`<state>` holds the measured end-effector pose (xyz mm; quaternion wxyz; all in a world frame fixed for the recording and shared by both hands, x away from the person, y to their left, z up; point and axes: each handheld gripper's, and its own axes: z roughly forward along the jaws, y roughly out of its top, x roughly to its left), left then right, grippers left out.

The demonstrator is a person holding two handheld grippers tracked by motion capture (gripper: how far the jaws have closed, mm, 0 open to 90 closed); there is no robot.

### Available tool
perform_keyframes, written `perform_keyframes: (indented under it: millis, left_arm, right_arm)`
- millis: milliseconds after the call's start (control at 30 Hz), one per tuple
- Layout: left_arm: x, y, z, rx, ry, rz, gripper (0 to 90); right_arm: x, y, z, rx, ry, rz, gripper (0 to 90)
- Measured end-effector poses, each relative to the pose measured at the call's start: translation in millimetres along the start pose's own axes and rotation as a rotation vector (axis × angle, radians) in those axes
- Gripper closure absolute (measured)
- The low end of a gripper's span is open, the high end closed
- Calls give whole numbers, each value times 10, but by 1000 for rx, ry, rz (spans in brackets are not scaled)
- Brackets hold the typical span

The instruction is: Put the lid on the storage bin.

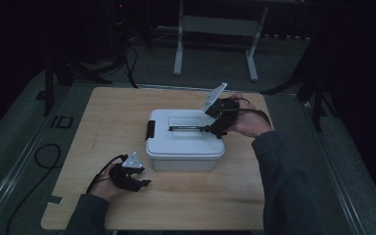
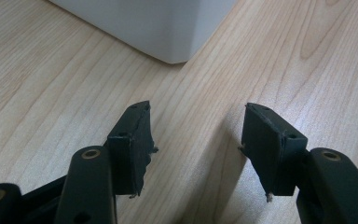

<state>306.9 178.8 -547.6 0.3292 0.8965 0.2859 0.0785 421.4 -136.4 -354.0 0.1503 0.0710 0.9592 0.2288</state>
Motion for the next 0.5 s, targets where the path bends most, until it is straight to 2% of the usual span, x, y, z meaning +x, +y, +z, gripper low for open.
perform_keyframes:
  millis: [500]
  left_arm:
    - [9, -8, -1, -7, -4, -1, 430]
  right_arm:
    - [16, -122, 1, -28, -7, 18, 373]
